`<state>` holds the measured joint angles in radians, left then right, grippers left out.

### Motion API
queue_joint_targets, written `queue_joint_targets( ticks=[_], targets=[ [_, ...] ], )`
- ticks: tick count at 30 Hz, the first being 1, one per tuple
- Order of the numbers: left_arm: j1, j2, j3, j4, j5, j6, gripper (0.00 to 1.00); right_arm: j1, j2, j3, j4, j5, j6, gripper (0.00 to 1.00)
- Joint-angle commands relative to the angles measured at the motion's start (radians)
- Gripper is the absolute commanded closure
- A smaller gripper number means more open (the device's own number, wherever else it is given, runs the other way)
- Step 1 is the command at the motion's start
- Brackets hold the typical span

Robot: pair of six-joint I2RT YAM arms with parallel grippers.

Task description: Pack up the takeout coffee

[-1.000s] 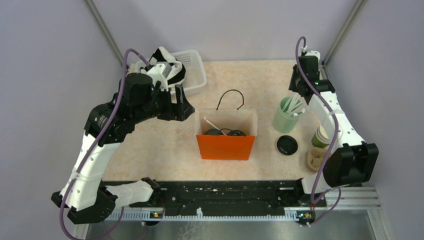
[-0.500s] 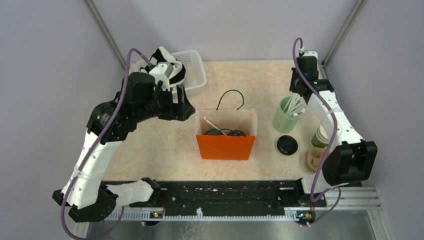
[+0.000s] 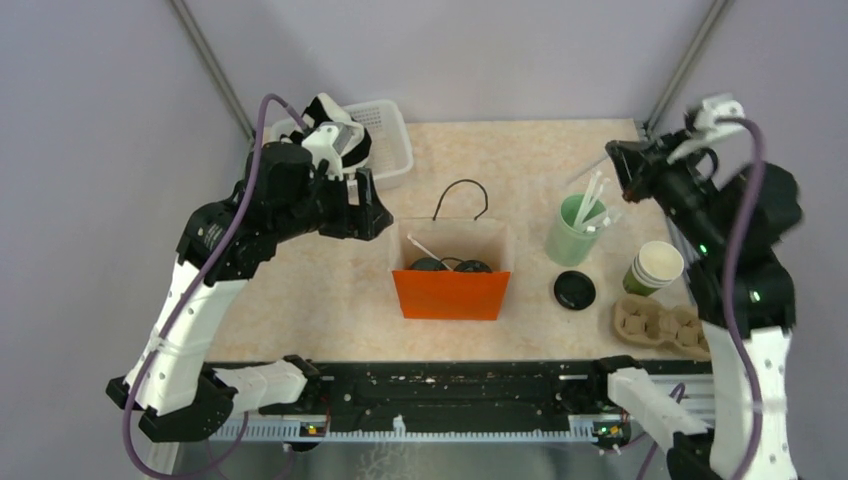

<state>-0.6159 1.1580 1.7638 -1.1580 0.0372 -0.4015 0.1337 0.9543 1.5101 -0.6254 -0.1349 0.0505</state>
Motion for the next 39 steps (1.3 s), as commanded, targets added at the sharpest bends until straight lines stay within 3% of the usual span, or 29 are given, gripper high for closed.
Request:
queue_joint_targets(
  ticks=[1,7,12,18,25,29,39],
  targets=[
    [0.001,0.006,-0.005,0.056,0.021,0.023,0.15,-0.008,-0.114,-0.002,0.201,-0.522,-0.013,1.00],
    [0.001,0.006,-0.006,0.060,0.031,0.021,0.15,-0.008,-0.036,0.185,0.209,-0.795,0.195,1.00],
    [0.002,-0.004,-0.012,0.057,0.031,0.013,0.16,-0.008,-0.018,0.181,0.253,-0.889,0.287,1.00],
    [0.001,-0.010,-0.014,0.055,0.036,-0.004,0.16,-0.008,-0.023,0.080,0.401,-0.852,0.354,1.00],
    [0.001,-0.026,-0.032,0.056,0.036,-0.024,0.16,0.033,0.013,0.045,0.322,-0.831,0.280,1.00],
    [0.001,-0.032,-0.041,0.060,0.034,-0.035,0.16,0.183,0.040,0.041,0.168,-0.711,0.143,1.00],
    [0.001,-0.040,-0.049,0.058,0.027,-0.046,0.16,0.456,0.075,-0.052,0.058,-0.467,-0.021,1.00]
  ],
)
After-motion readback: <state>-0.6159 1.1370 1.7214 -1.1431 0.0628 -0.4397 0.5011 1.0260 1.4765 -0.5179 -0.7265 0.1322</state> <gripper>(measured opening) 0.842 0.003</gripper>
